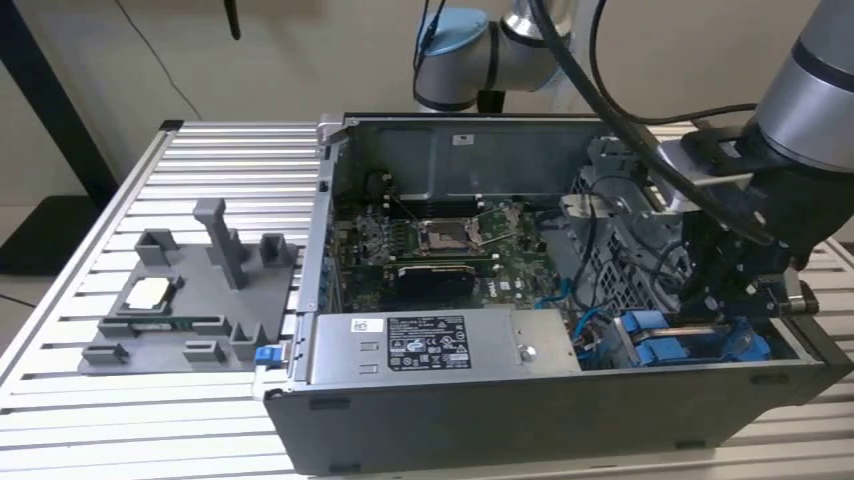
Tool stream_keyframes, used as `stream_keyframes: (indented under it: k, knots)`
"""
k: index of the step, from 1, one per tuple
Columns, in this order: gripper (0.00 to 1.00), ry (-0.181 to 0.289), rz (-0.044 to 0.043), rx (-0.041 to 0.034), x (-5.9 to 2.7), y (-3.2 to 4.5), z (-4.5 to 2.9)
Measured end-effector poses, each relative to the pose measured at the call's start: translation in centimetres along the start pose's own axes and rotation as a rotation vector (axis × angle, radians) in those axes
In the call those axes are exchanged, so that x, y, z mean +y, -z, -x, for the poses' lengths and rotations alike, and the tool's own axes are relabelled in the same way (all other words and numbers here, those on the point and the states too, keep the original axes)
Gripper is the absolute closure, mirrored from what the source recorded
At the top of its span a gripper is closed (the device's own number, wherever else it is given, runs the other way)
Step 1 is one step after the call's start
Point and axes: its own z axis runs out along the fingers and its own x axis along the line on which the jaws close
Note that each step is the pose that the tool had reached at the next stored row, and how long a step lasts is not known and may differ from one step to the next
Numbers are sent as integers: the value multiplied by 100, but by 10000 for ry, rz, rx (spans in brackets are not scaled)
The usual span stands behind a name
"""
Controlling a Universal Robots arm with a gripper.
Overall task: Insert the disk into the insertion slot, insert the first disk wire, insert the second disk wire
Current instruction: 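Insert the second disk wire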
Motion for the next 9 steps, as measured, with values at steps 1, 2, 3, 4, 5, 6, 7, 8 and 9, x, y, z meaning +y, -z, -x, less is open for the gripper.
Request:
stream_keyframes:
  k: [1,2,3,4,5,6,7,8,9]
  knots:
    - [76,0,0,1,-5,44,3]
    - [76,0,0,0,-9,88,6]
    - [76,0,0,1,-14,135,10]
    - [76,0,0,0,-18,177,13]
    - [76,0,0,2,-23,221,17]
    - [76,0,0,0,-28,268,21]
    - [76,0,0,2,-33,313,24]
    - [76,0,0,1,-38,358,28]
    - [76,0,0,0,-42,397,31]
